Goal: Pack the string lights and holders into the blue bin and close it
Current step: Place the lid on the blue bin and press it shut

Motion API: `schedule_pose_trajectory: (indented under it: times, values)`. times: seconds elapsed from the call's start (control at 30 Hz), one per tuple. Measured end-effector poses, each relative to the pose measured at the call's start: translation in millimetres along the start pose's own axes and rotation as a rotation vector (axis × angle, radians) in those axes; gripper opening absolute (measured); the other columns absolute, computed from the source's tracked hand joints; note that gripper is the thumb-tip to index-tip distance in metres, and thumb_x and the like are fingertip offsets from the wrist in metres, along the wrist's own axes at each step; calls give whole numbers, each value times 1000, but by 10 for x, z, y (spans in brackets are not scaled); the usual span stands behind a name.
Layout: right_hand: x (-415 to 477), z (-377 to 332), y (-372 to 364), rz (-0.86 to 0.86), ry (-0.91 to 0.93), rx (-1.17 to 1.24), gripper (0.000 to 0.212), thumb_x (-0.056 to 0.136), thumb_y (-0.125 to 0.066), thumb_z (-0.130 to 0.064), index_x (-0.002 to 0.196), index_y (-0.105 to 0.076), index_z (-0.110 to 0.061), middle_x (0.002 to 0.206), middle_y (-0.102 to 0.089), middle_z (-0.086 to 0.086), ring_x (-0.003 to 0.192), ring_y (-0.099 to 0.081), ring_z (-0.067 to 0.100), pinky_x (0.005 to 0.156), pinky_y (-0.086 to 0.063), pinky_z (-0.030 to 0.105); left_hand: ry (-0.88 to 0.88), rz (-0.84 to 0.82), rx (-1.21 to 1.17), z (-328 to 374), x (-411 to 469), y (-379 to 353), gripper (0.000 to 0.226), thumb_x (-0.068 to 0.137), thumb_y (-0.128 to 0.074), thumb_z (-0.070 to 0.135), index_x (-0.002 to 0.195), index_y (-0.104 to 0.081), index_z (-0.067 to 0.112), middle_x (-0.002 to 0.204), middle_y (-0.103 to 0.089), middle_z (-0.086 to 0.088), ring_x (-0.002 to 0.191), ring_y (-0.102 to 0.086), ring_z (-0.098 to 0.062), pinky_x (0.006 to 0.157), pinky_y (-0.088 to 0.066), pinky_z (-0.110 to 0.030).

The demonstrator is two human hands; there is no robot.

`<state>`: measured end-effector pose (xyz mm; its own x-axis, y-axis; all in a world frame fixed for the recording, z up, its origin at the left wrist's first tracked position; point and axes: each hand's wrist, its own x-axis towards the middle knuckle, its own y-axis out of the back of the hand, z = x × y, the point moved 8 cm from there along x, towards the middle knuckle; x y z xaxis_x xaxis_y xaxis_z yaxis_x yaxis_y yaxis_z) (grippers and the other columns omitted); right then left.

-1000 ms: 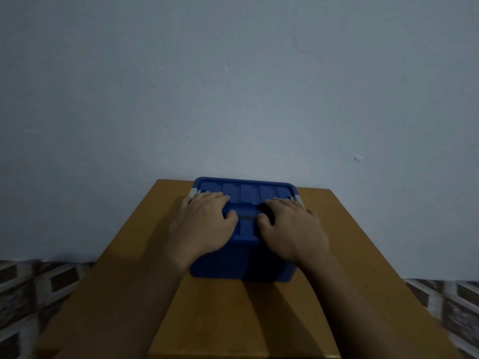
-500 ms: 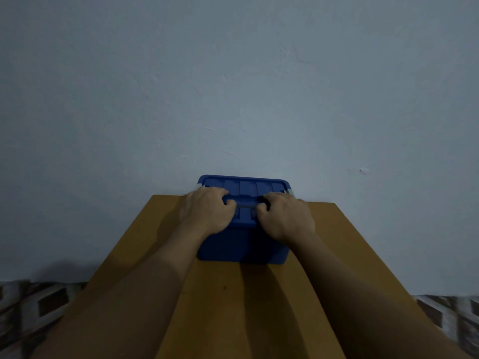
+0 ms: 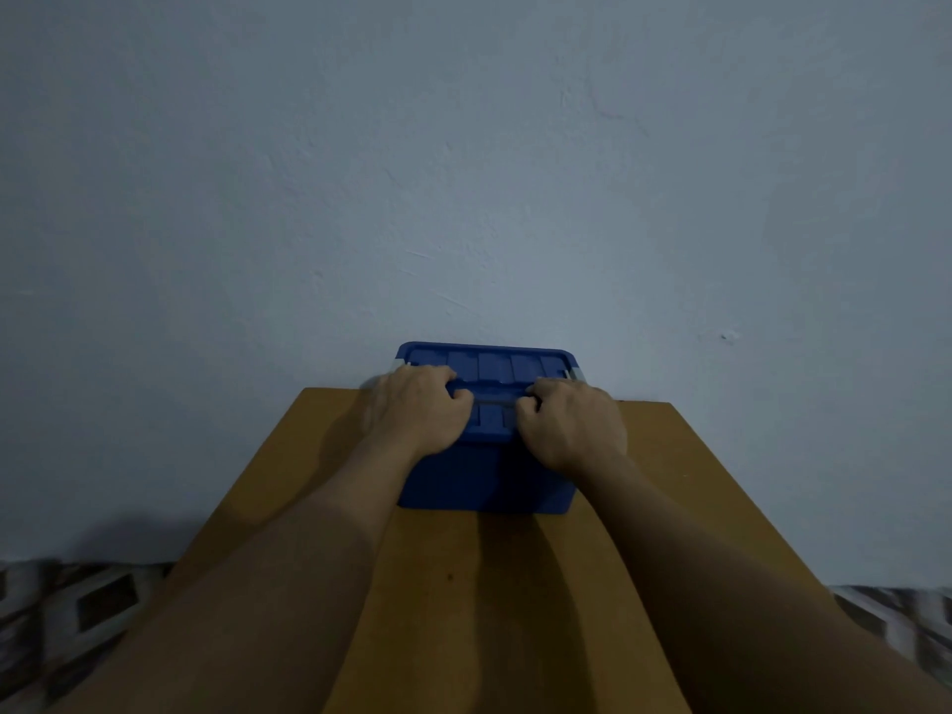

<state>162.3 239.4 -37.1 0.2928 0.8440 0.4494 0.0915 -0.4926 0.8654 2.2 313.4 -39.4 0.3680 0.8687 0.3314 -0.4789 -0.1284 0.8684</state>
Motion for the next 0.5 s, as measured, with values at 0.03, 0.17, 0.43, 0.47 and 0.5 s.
schedule_pose_trajectory:
  times: [0.03,0.17,0.43,0.47,0.5]
  values:
    - [5,1,-7,0,1,-4,36,95,-40,-36,91,-70,-17,90,-70,3,73,-59,22,69,-38,30,-1,-1,0,1,2,-4,48,98,-43,41,140,-55,20,135,-61,-8,128,-50,-29,99,-44,-37]
    - [17,-3,-20,5,16,-18,36,94,-37,-37,92,-69,-18,90,-71,2,73,-60,22,70,-42,32,-10,7,2,13,5,-1,45,98,-43,40,135,-58,20,129,-64,-8,123,-52,-28,97,-45,-37]
    - [-8,-29,31,-5,44,-36,21,98,-37,-37,90,-46,-20,78,-55,0,68,-49,20,70,-35,33,-38,27,9,-4,40,-33,45,98,-42,41,135,-58,21,136,-56,2,122,-46,-19,101,-40,-35]
    - [-27,-26,23,-14,37,-35,20,98,-37,-37,90,-44,-20,77,-53,-1,67,-48,20,70,-34,33,-34,23,24,-13,23,-50,46,98,-40,43,136,-56,22,137,-53,3,123,-43,-18,102,-40,-34]
    - [-2,-44,52,0,48,-28,20,98,-37,-38,91,-44,-21,77,-53,-2,67,-48,19,70,-34,33,-44,38,37,-15,61,-39,47,98,-39,44,137,-55,23,137,-52,4,122,-42,-17,101,-40,-34]
